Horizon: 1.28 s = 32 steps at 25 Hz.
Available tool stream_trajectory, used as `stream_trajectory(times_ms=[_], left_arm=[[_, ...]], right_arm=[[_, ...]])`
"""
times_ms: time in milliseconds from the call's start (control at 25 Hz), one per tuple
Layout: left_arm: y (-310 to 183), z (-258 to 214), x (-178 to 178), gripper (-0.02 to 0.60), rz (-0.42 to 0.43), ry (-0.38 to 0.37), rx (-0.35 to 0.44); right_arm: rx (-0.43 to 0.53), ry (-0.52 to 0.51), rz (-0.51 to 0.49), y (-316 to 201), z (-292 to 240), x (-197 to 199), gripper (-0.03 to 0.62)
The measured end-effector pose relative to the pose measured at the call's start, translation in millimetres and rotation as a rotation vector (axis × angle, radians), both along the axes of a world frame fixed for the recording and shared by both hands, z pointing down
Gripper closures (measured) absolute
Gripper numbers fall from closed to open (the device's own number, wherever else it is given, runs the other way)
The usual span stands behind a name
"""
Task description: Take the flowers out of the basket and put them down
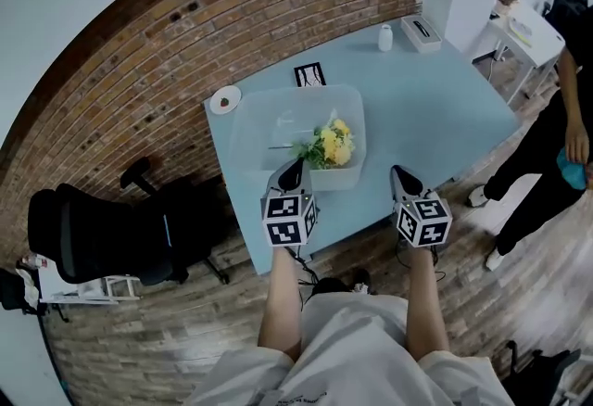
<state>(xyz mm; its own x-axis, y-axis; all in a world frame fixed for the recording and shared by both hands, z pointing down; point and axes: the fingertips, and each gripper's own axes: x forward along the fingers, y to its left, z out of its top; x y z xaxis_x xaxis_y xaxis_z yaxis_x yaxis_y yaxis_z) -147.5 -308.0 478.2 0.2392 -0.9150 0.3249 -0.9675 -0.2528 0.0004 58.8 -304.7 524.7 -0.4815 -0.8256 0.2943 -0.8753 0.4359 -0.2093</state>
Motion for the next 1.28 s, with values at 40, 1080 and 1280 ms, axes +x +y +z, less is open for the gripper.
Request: stream_trajectory(times_ms=[40, 1080, 1280], left_arm=[[-3, -1, 0, 0.569, 0.004, -0.004, 0.003], [-151, 23, 1, 0.569, 0.461, -0.199, -0.115], [-158, 79, 7, 0.569, 0.713, -0.346, -0.207]], right_arm=[[-0.002, -0.007, 0.005, -4, 1, 2, 0.603], [-0.129, 0.032, 0.216, -83, 34, 28, 0.603], [-0.144, 0.053, 0.27, -85, 37, 36, 0.603]])
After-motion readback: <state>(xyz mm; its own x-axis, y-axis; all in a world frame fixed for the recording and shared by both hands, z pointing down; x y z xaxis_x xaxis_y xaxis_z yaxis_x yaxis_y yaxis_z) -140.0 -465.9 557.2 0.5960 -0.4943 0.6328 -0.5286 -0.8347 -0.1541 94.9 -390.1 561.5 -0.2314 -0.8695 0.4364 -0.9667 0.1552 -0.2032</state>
